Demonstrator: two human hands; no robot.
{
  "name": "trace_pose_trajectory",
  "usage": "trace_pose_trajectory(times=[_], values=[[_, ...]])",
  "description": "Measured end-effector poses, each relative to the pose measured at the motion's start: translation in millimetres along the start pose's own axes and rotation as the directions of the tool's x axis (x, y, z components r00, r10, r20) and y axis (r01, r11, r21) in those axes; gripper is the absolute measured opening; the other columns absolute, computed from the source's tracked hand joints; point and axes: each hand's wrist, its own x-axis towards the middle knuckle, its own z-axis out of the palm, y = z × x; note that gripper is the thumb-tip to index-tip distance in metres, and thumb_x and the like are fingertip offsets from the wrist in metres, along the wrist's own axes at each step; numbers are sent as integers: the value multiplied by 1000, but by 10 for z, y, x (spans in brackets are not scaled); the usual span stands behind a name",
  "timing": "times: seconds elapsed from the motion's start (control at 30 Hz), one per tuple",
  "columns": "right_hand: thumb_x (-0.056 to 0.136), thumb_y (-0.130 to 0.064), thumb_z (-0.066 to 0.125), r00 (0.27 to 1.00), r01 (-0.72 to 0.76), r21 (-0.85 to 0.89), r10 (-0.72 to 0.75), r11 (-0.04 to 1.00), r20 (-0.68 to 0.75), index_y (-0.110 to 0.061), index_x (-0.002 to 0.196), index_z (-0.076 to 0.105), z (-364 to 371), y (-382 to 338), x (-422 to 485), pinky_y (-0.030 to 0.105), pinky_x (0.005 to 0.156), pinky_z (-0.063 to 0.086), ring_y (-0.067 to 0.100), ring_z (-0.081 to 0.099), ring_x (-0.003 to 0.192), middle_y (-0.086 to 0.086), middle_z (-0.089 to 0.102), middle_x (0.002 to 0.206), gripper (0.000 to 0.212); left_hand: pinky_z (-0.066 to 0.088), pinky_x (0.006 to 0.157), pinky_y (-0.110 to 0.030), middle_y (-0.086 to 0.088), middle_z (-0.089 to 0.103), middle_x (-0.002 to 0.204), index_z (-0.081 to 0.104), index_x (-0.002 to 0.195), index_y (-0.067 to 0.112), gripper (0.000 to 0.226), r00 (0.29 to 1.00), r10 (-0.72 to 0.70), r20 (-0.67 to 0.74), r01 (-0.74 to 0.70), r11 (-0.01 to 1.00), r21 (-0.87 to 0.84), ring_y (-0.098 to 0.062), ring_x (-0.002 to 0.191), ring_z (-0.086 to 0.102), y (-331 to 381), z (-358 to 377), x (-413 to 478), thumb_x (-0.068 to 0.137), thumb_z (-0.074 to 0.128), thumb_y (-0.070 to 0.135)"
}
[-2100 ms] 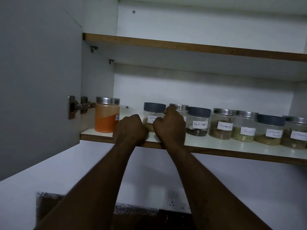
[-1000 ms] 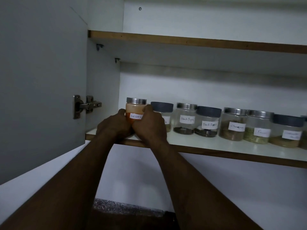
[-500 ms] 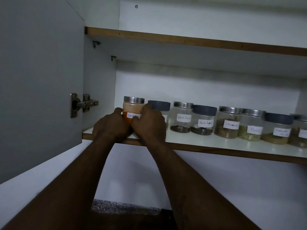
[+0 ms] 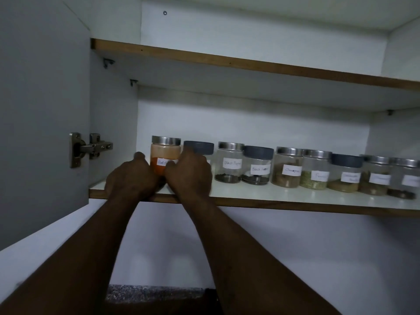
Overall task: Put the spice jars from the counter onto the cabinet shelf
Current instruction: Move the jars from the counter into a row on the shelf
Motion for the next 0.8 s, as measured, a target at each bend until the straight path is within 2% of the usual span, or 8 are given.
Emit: trace_pose_trajectory(times=[0.1, 0.17, 0.3, 0.37, 0.43, 0.53, 0.67, 0.8], values=[[85, -45, 75, 998, -39, -2, 39, 999, 56, -13, 129, 61, -27, 27, -22, 41, 91, 57, 27, 68, 108, 8, 70, 120, 56, 53, 90, -49, -19, 59, 124, 41, 134, 5, 87, 997, -22, -73, 16, 997, -79, -38, 107, 62, 18, -1, -38, 72, 86, 47], [85, -45, 77, 995, -8, -59, 14, 998, 103, -12, 123, 63, -62, 84, -70, 40, 89, 57, 28, 68, 105, 8, 70, 116, 52, 55, 84, -50, -21, 57, 115, 42, 124, 5, 83, 988, -6, -155, -10, 995, -100, -39, 98, 61, 40, 6, -78, 67, 90, 42], [92, -36, 69, 985, 138, -222, -111, 965, 132, -15, 111, 69, -205, 294, -240, 37, 85, 58, 26, 67, 98, 6, 72, 104, 29, 50, 64, -38, -10, 61, 80, 48, 108, 8, 52, 988, 34, -149, -42, 998, -50, -28, 70, 61, 52, -7, -181, 80, 80, 39], [98, -40, 59, 981, 176, -249, -150, 952, 120, -14, 105, 74, -343, 443, -304, 35, 86, 56, 24, 67, 94, 5, 72, 98, 30, 45, 62, -34, -4, 59, 73, 57, 103, 11, 34, 988, 81, -131, -81, 997, 5, -23, 65, 57, 104, 6, -279, 86, 71, 37], [100, -42, 50, 975, 216, -288, -191, 933, 114, -13, 100, 76, -524, 609, -344, 37, 89, 53, 26, 66, 91, 7, 73, 93, 39, 49, 66, -36, -4, 61, 77, 60, 102, 17, 24, 981, 127, -145, -126, 992, 11, -25, 70, 58, 235, 61, -415, 88, 66, 34], [101, -43, 47, 976, 212, -313, -186, 926, 112, -16, 104, 78, -840, 896, -360, 37, 92, 50, 29, 64, 98, 7, 75, 100, 41, 54, 71, -40, -8, 66, 88, 67, 100, 20, 11, 967, 219, -126, -222, 975, -3, -30, 80, 62, 561, 219, -605, 92, 61, 24], [99, -42, 53, 987, 157, -328, -139, 931, 78, -17, 102, 79, -1313, 1360, -342, 36, 82, 53, 29, 63, 101, 10, 74, 100, 37, 56, 76, -38, -4, 72, 100, 75, 96, 30, 20, 952, 305, 28, -303, 951, -54, -26, 88, 65, 1140, 419, -728, 89, 65, 14], [100, -44, 52, 998, 66, -343, -54, 937, 43, -21, 105, 80, -1852, 1978, -284, 36, 82, 52, 30, 59, 106, 11, 74, 102, 36, 55, 81, -32, 3, 73, 111, 77, 94, 38, 28, 916, 386, 111, -379, 922, -83, -23, 98, 67, 1826, 686, -863, 82, 72, 13]])
